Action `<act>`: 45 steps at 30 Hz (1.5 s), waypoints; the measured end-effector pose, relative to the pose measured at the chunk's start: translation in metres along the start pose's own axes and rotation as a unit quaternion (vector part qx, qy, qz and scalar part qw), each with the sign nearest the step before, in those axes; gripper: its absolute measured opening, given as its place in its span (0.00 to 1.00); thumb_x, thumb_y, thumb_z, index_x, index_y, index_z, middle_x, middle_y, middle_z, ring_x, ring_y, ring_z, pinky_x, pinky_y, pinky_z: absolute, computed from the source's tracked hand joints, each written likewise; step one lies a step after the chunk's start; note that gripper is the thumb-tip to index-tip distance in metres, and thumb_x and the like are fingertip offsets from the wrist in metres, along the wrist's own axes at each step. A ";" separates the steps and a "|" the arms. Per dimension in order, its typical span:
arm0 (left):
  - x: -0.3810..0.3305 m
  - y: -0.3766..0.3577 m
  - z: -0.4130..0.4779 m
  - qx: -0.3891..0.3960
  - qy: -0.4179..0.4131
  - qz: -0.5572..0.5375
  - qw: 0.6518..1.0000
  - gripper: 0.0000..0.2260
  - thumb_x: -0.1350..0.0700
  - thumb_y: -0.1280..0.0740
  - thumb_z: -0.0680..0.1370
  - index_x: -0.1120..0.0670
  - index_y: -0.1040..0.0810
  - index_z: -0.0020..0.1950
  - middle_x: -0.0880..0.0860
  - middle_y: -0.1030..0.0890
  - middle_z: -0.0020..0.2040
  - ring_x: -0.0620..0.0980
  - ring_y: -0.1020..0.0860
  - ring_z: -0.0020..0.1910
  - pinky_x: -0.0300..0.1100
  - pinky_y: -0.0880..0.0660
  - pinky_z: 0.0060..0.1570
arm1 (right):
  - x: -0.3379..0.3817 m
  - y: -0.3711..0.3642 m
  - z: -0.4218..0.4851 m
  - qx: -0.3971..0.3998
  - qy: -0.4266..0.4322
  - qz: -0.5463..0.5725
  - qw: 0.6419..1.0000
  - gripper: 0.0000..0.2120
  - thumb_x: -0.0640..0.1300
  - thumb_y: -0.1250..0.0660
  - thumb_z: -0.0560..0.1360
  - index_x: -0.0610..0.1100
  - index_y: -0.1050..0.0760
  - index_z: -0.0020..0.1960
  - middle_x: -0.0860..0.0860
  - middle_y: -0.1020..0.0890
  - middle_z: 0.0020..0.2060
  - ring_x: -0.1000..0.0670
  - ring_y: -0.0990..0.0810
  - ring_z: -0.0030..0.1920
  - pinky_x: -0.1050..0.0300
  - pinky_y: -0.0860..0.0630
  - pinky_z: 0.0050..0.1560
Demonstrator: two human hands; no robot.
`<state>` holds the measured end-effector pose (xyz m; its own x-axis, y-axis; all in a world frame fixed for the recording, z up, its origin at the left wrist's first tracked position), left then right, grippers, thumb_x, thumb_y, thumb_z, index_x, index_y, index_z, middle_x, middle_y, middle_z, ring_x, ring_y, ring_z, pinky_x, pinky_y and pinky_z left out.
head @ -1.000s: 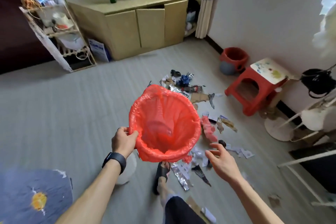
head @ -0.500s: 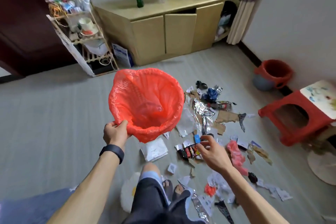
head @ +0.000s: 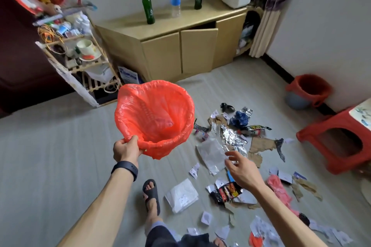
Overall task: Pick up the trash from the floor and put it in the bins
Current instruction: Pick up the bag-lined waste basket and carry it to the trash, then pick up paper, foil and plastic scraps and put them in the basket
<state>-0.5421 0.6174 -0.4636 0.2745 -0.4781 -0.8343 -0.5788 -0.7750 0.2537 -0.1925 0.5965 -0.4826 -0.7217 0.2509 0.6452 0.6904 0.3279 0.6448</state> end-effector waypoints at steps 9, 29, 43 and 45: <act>-0.050 -0.022 0.191 0.032 0.044 0.118 0.992 0.11 0.56 0.28 0.70 0.54 0.24 0.49 0.58 0.19 0.47 0.61 0.17 0.40 0.55 0.18 0.44 | 0.108 -0.091 0.107 -0.007 -0.085 0.028 0.996 0.12 0.52 0.37 0.80 0.54 0.24 0.62 0.53 0.18 0.59 0.57 0.19 0.51 0.58 0.22 0.55; 0.040 -0.131 0.386 0.052 0.103 0.231 0.966 0.14 0.49 0.28 0.63 0.49 0.25 0.45 0.56 0.19 0.43 0.60 0.17 0.41 0.58 0.19 0.46 | 0.096 -0.208 0.255 0.066 -0.205 0.021 0.976 0.12 0.52 0.38 0.79 0.54 0.23 0.61 0.56 0.16 0.55 0.58 0.18 0.52 0.57 0.23 0.55; 0.330 -0.331 0.469 0.030 0.113 0.052 0.992 0.09 0.64 0.32 0.73 0.59 0.28 0.51 0.55 0.21 0.42 0.50 0.21 0.36 0.45 0.19 0.33 | -0.195 -0.453 0.485 0.105 -0.191 -0.102 0.971 0.19 0.49 0.41 0.80 0.47 0.28 0.69 0.41 0.23 0.64 0.40 0.25 0.63 0.52 0.31 0.62; 0.355 -0.331 0.477 0.033 0.124 0.040 0.991 0.09 0.65 0.32 0.74 0.60 0.28 0.52 0.55 0.21 0.43 0.50 0.21 0.38 0.46 0.19 0.34 | -0.224 -0.493 0.489 0.127 -0.192 -0.118 0.966 0.21 0.51 0.42 0.79 0.49 0.29 0.70 0.42 0.26 0.68 0.38 0.27 0.65 0.49 0.31 0.65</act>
<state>-0.6194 0.9014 -1.0770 0.4005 -0.6304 -0.6650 -0.6534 -0.7053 0.2750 -0.3957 0.8241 -1.1456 -0.8562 0.4458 0.2611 0.5053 0.6173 0.6031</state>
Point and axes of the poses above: each hand's wrist, its own z-axis towards the middle knuckle, its own y-axis out of the back of the hand, x = y × z, the point moved 2 cm from there along z, towards the middle knuckle
